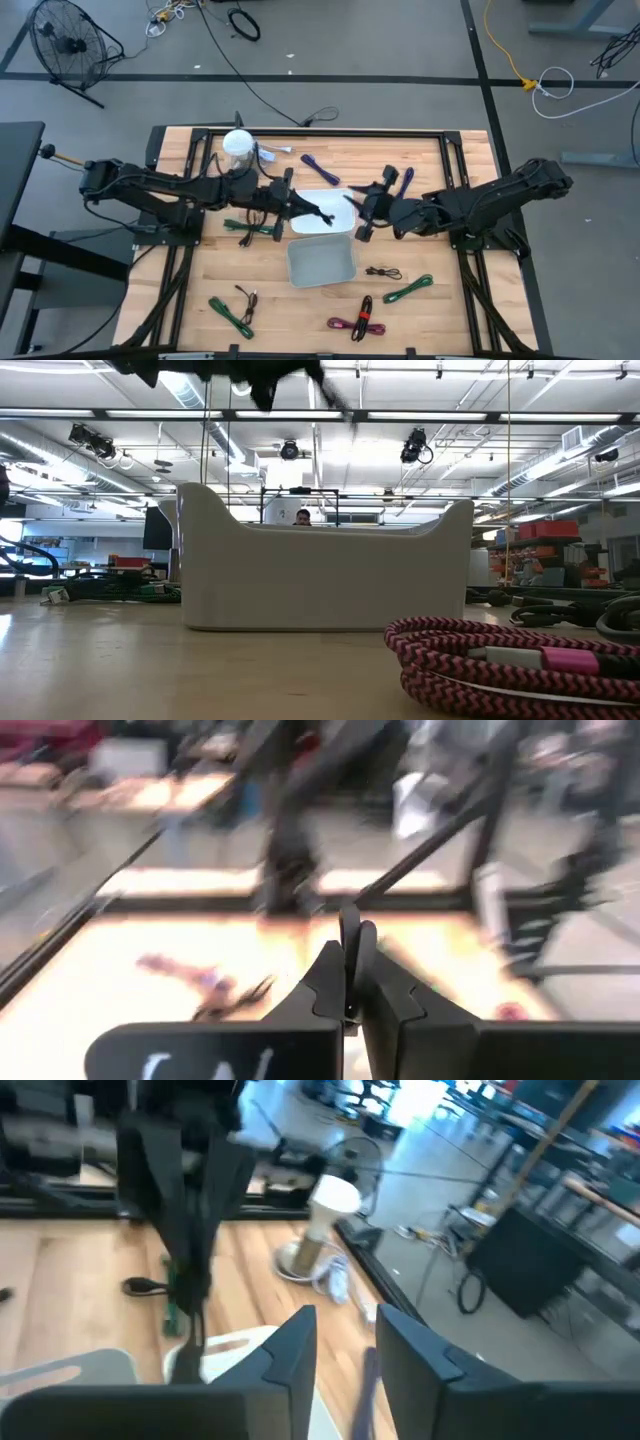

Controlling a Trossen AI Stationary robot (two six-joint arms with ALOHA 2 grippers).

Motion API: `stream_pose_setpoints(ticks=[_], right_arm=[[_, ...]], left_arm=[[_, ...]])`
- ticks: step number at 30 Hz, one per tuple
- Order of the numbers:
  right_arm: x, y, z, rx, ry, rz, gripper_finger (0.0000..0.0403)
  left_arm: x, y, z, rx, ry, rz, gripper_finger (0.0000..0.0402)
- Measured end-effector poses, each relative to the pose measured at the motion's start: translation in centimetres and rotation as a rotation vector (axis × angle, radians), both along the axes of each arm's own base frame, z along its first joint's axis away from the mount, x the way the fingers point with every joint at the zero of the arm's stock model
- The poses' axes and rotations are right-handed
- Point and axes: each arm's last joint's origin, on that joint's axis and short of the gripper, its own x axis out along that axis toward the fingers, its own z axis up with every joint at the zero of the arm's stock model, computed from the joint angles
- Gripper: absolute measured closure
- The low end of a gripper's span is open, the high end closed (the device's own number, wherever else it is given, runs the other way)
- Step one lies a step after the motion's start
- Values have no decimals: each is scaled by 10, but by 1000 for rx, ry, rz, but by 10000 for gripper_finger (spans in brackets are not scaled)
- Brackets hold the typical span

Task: Pick & Place USB Port
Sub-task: Put the black charger cable into the white container

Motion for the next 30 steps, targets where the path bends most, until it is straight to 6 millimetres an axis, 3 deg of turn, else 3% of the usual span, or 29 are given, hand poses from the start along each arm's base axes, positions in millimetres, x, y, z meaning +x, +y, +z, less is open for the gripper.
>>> stream_pose_setpoints(ticks=[7,15,22,30], right_arm=[[-3,-2,0,8,4,-30,285],[-3,-2,-1,13,3,-33,296],[-3,-2,-1,13,4,-33,301],[-3,-2,-1,11,12,-31,302]], left_arm=[[2,21,-23,1,185,288,390],[19,31,-56,-61,296,270,390],[36,30,-65,-121,207,210,390],[47,30,-93,-172,277,228,390]])
